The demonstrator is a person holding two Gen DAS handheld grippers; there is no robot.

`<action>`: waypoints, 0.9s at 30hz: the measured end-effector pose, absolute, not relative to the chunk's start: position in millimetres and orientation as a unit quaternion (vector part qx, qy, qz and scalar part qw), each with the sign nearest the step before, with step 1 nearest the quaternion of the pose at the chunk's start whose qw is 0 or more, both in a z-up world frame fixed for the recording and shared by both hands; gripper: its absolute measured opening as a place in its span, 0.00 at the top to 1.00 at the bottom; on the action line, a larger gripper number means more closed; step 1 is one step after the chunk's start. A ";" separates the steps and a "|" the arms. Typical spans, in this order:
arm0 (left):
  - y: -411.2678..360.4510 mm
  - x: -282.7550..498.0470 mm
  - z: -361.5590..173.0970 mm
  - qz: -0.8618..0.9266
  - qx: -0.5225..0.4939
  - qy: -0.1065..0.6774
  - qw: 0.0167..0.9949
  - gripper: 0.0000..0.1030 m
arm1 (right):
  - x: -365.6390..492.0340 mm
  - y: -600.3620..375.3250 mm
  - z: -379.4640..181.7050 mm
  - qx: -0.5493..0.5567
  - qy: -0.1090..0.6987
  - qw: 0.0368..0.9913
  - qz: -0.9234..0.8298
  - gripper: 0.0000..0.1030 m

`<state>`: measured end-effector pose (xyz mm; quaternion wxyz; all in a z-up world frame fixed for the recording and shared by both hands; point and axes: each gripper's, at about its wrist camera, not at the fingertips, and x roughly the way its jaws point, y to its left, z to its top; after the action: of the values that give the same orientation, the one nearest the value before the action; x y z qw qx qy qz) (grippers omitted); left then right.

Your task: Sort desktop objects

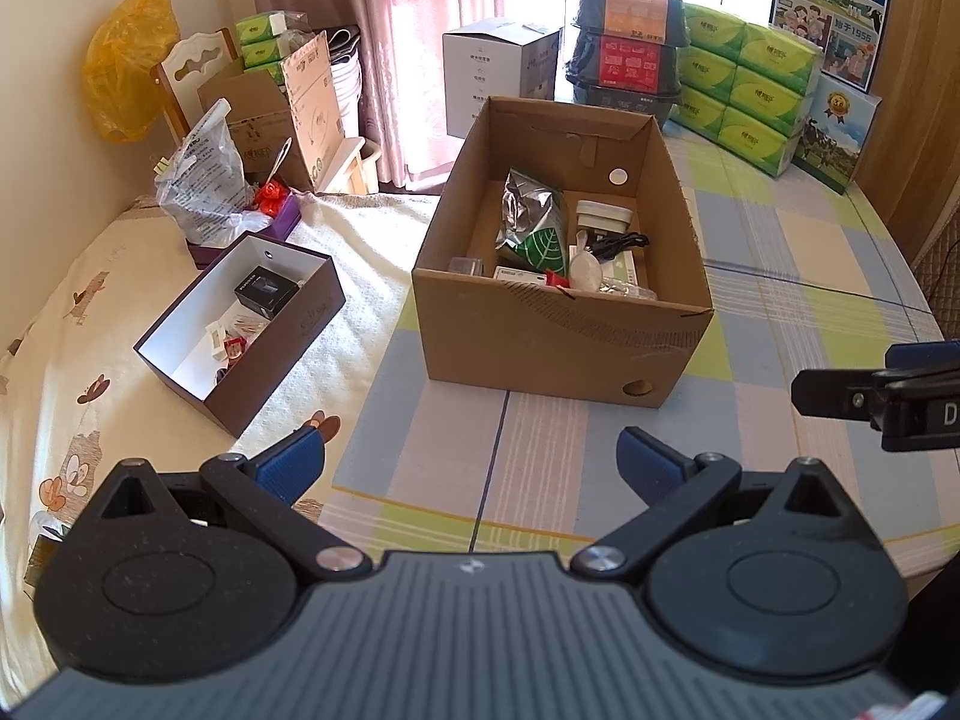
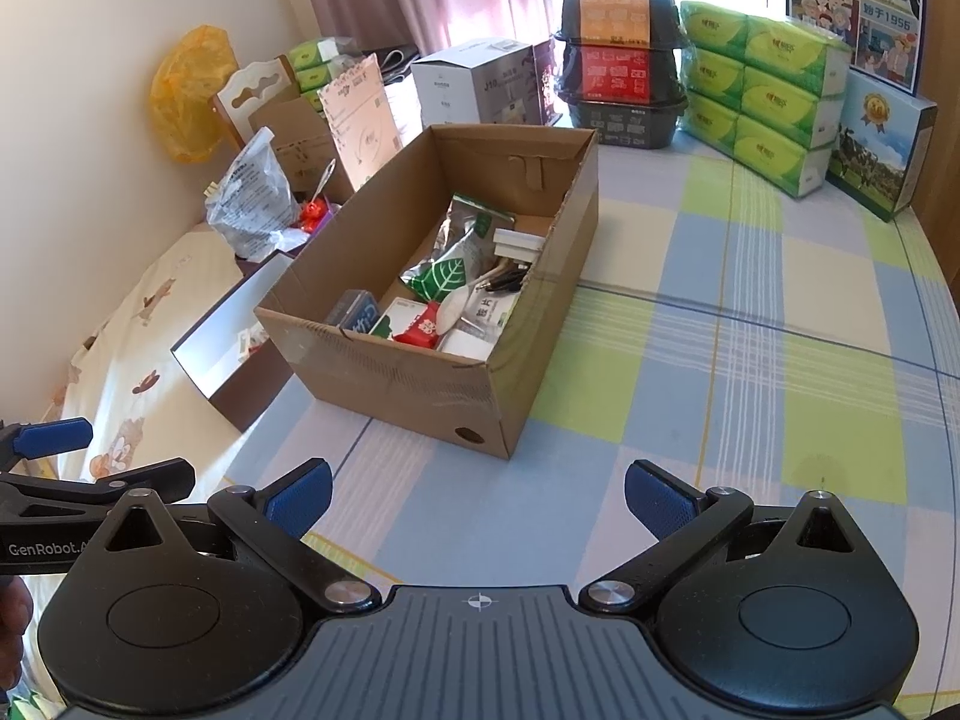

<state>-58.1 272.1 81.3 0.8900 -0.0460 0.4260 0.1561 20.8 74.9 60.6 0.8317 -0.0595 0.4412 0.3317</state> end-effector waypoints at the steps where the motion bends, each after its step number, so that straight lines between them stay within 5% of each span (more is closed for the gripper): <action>1: 271.8 -58.0 81.3 0.157 -0.047 0.426 0.890 0.01 | 20.8 74.7 60.6 -0.059 0.441 0.832 0.332 0.02; 27: 273.1 -54.9 78.3 0.156 -0.054 0.426 0.890 0.01 | 21.5 72.2 56.3 -0.056 0.445 0.831 0.330 0.02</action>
<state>-54.9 273.1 78.3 0.8898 -0.0541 0.4257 0.1555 21.5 72.2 56.3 0.8306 -0.0560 0.4452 0.3300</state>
